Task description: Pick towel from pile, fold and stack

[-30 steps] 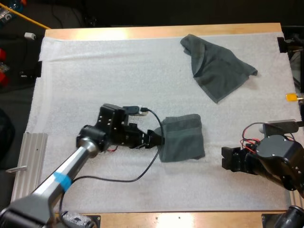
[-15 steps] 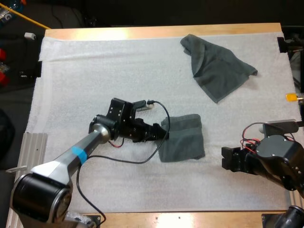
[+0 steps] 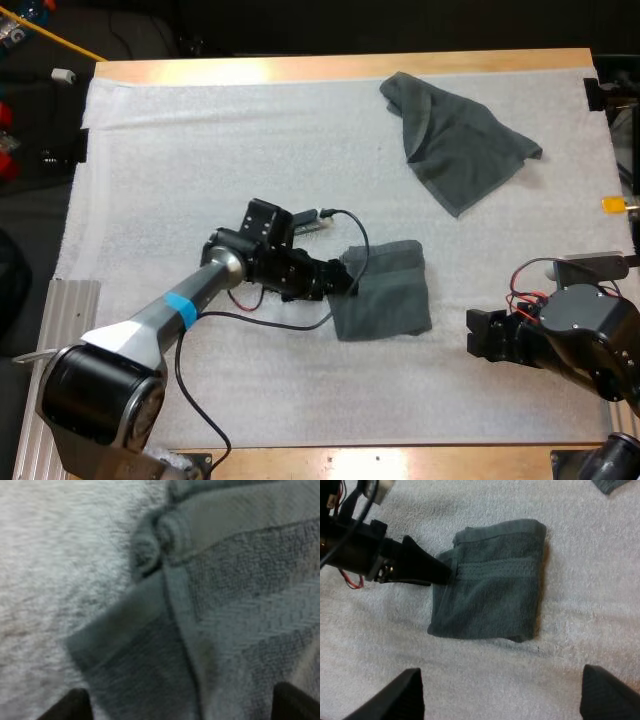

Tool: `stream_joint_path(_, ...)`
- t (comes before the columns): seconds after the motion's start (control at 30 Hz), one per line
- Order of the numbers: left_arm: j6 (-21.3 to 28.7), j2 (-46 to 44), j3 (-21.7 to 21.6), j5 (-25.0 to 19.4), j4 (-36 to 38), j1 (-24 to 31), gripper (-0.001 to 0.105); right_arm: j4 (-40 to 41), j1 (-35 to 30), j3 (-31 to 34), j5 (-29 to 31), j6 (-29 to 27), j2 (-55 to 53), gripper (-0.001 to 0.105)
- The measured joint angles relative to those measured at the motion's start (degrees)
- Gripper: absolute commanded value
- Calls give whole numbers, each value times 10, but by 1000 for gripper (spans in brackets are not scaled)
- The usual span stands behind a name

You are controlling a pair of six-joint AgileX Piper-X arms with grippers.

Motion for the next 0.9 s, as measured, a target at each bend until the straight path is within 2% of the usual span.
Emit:
stream_joint_path(0.2, -3, 23, -40, -33, 32, -46, 71, 0, 0, 0, 0, 0, 0, 63)
stream_joint_path(0.4, -14, 63, -91, -12, 45, -78, 63, 0, 0, 0, 0, 0, 0, 63)
stream_joint_path(0.53, -16, 74, -105, -2, 48, -87, 46, 0, 0, 0, 0, 0, 0, 63)
stream_joint_path(0.7, -14, 75, -116, -18, 70, -89, 1, 0, 0, 0, 0, 0, 0, 63)
stream_joint_path(0.9, 71, 67, -139, -104, 146, -82, 0, 0, 0, 0, 0, 0, 0, 63)
